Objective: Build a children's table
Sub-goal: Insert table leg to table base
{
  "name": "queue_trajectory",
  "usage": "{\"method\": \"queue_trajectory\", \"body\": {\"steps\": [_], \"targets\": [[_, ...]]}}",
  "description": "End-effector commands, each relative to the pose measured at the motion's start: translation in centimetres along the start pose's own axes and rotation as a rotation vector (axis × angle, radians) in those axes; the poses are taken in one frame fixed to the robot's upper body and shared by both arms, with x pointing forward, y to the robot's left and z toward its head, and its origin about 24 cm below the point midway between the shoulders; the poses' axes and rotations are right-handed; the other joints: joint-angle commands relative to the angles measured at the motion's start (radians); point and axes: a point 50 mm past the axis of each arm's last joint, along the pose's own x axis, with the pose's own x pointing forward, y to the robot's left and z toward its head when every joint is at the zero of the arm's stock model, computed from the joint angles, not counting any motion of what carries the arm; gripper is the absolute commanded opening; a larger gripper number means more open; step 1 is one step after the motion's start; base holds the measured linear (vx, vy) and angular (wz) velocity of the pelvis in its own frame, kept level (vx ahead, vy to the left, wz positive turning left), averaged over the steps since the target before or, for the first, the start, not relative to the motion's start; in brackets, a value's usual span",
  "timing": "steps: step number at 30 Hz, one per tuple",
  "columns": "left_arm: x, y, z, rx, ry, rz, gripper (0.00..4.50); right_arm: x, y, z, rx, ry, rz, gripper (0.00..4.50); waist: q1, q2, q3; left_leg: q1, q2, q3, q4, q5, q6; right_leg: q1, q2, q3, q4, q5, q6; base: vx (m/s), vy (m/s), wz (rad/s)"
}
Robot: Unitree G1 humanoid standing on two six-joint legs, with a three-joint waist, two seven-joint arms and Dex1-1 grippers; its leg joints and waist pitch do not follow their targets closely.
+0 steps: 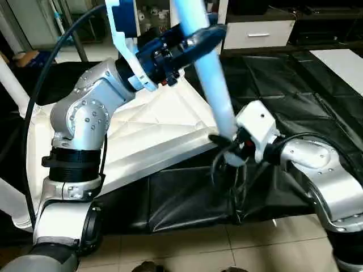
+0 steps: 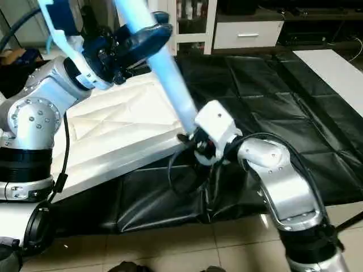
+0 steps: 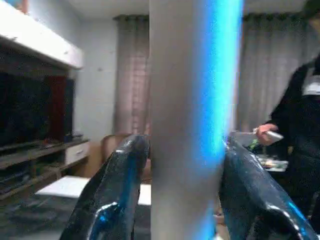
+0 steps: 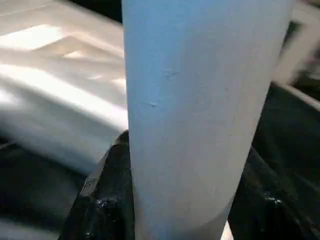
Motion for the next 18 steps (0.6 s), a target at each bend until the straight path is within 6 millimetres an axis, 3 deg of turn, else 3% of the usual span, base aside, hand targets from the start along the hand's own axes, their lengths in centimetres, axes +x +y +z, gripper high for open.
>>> {"method": "queue_trajectory", "body": {"steps": [1,7,10,13,14,15,16,18], "targets": [[-1.2,0.8,-0.5,-0.002,0.013,0.075,2.69,-0.6,-1.9,0.8,0.005,-0.051,-0.122,1.82,-0.003,-0.007,-0.086,0.043,0.070,-0.047,-0.083,-0.200,-0.022,0.038,-0.034,0.027,-0.059,-0.136,-0.219,0.000,0.000,0.00],[-3.0,1.5,-1.4,-0.010,0.005,0.199,3.21,-1.6,-4.4,0.8,0.068,-0.110,-0.294,1.82,-0.005,-0.003,-0.091,0.042,0.069,-0.048,-0.083,-0.188,-0.017,0.037,-0.033,0.024,-0.058,-0.125,-0.211,0.000,0.000,0.00],[-5.8,4.2,-4.8,0.076,0.262,0.631,3.44,-2.5,-5.6,0.6,0.107,-0.133,-0.391,1.82,-0.010,-0.001,-0.090,0.043,0.068,-0.049,-0.083,-0.203,-0.013,0.037,-0.028,0.024,-0.062,-0.132,-0.180,0.000,0.000,0.00],[-6.9,4.5,-6.2,0.077,0.331,0.750,3.57,-2.8,-5.7,0.3,0.120,-0.125,-0.417,1.82,-0.010,0.002,-0.092,0.040,0.068,-0.053,-0.083,-0.191,-0.010,0.041,-0.033,0.025,-0.066,-0.158,-0.156,0.000,0.000,0.00],[-7.6,4.6,-7.0,0.008,0.358,0.823,3.57,-2.9,-5.5,0.1,0.127,-0.121,-0.422,1.82,-0.007,0.020,-0.095,0.042,0.069,-0.054,-0.083,-0.185,-0.017,0.038,-0.032,0.022,-0.062,-0.150,-0.162,0.000,0.000,0.00],[-7.9,4.5,-7.7,-0.038,0.378,0.879,3.57,-3.1,-5.3,-0.2,0.136,-0.118,-0.421,1.82,-0.009,0.015,-0.094,0.043,0.070,-0.052,-0.085,-0.191,-0.019,0.035,-0.028,0.021,-0.064,-0.142,-0.165,0.000,0.000,0.00],[-8.3,4.4,-8.2,-0.091,0.380,0.943,3.57,-3.3,-5.0,-0.4,0.146,-0.118,-0.418,1.82,-0.009,0.017,-0.094,0.043,0.070,-0.053,-0.085,-0.195,-0.023,0.035,-0.027,0.020,-0.061,-0.130,-0.171,0.000,0.000,0.00],[-8.3,4.2,-8.7,-0.167,0.352,0.966,3.57,-3.4,-4.6,-0.7,0.162,-0.120,-0.415,1.82,-0.004,0.012,-0.095,0.037,0.067,-0.054,-0.085,-0.200,-0.007,0.039,-0.031,0.019,-0.064,-0.124,-0.183,0.000,0.000,0.00]]}}
